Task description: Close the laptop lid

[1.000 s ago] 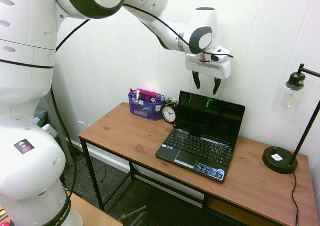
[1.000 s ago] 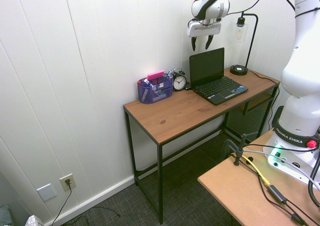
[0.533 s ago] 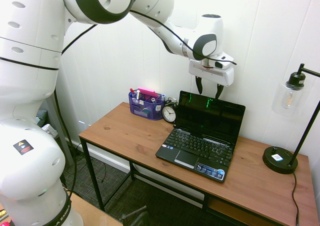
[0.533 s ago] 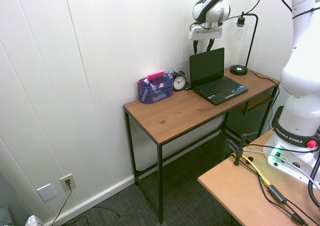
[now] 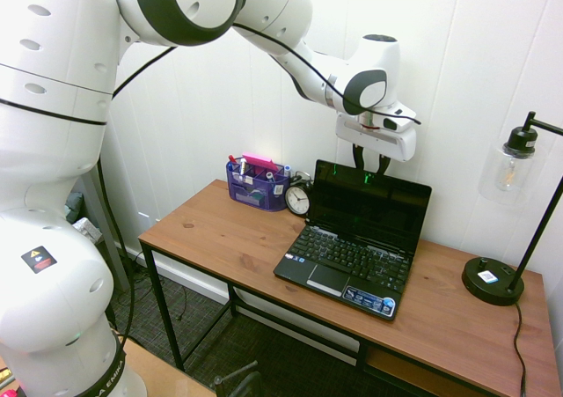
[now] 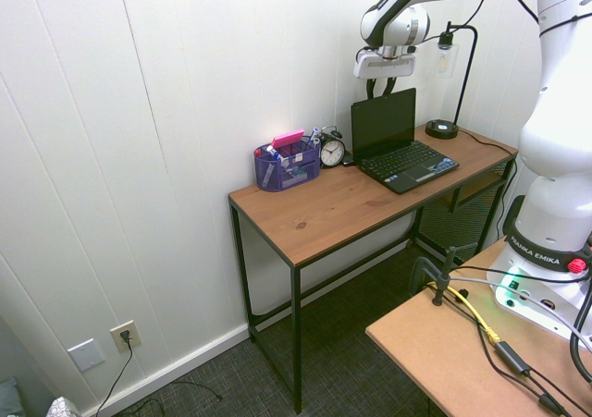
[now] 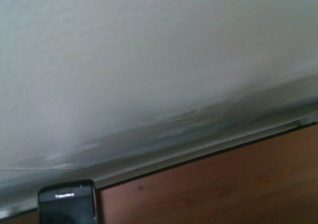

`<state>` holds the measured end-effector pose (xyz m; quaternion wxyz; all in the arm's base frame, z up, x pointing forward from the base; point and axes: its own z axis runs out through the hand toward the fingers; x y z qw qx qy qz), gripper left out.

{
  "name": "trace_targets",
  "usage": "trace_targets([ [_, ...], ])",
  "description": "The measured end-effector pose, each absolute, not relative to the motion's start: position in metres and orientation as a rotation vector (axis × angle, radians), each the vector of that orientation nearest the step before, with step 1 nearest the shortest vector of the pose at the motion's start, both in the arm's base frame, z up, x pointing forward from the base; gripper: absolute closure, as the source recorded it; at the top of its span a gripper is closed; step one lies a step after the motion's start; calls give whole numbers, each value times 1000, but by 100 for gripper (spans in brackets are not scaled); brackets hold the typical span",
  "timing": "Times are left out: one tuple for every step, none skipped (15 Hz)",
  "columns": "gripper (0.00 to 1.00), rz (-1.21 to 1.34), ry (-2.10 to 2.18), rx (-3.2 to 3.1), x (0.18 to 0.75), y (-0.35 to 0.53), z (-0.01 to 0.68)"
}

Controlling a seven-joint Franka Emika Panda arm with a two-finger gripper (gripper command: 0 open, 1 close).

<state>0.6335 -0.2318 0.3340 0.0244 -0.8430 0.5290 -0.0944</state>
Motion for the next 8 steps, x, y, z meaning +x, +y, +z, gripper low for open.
trace_targets([
  [100, -291, 1640, -2608, 632, -234, 334],
  [100, -290, 1643, -2609, 631, -236, 333],
  [100, -286, 1644, -2611, 630, -237, 332],
  [100, -281, 1646, -2613, 628, -239, 330],
  [100, -275, 1648, -2614, 627, -239, 328],
  [100, -270, 1650, -2616, 624, -240, 325],
  [100, -264, 1653, -2618, 621, -241, 321],
  [100, -258, 1656, -2621, 617, -244, 318],
])
